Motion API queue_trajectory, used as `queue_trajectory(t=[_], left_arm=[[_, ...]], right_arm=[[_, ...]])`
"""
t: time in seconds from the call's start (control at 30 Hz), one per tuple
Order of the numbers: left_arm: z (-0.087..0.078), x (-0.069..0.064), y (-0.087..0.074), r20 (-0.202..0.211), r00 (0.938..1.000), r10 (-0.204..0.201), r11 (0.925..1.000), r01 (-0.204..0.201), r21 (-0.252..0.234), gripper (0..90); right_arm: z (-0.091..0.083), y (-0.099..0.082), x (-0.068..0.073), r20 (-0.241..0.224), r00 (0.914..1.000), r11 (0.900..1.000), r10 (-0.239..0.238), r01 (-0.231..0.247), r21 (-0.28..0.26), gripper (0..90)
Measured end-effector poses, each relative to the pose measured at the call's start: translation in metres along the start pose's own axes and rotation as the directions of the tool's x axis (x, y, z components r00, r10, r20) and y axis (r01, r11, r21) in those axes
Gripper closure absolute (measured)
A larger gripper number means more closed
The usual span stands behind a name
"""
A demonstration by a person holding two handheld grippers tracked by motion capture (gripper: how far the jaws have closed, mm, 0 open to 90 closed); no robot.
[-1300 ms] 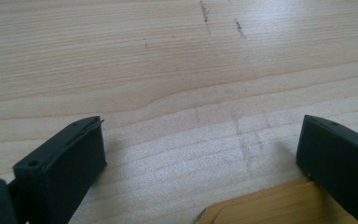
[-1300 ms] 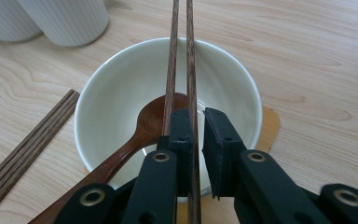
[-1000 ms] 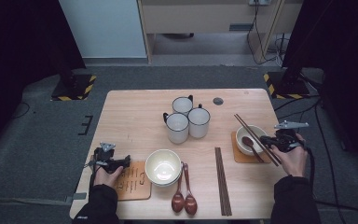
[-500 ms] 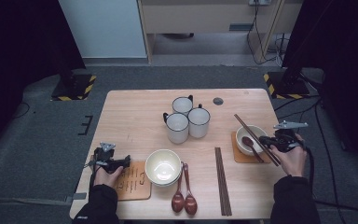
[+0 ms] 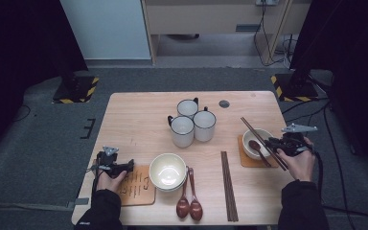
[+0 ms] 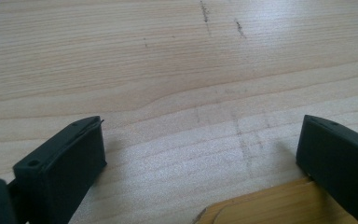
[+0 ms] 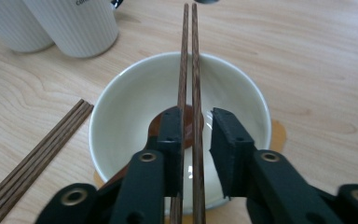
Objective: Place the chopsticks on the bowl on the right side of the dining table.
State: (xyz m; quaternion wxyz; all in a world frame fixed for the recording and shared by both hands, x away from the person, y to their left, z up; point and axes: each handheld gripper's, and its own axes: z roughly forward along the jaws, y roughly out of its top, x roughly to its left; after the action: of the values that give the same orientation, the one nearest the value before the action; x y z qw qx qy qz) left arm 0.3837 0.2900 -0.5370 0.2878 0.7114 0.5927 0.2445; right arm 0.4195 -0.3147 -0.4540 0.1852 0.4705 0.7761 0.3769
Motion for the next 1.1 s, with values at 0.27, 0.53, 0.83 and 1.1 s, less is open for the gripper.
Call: queue_trajectory(t=[0.27, 0.53, 0.83, 1.1], left_arm=[[0.0, 0.0, 0.0, 0.0, 1.0, 0.0, 1.0, 0.0, 0.0, 0.0], [0.0, 0.0, 0.0, 0.0, 1.0, 0.0, 1.0, 0.0, 0.0, 0.0], [0.0, 0.0, 0.0, 0.0, 1.0, 0.0, 1.0, 0.0, 0.0, 0.0], [0.0, 0.0, 0.0, 0.0, 1.0, 0.0, 1.0, 0.0, 0.0, 0.0]], right_arm=[[0.008, -0.003, 0.001, 0.009, 0.9994, 0.9993, -0.033, 0.033, 0.016, 61.9], [0.011, -0.004, 0.002, 0.007, 0.9985, 0.9979, -0.054, 0.053, 0.036, 68.1], [0.011, -0.004, 0.002, -0.003, 0.9984, 0.997, -0.057, 0.057, 0.053, 78.1], [0.009, -0.004, 0.001, -0.027, 0.9973, 0.9956, -0.069, 0.071, 0.061, 78.6]])
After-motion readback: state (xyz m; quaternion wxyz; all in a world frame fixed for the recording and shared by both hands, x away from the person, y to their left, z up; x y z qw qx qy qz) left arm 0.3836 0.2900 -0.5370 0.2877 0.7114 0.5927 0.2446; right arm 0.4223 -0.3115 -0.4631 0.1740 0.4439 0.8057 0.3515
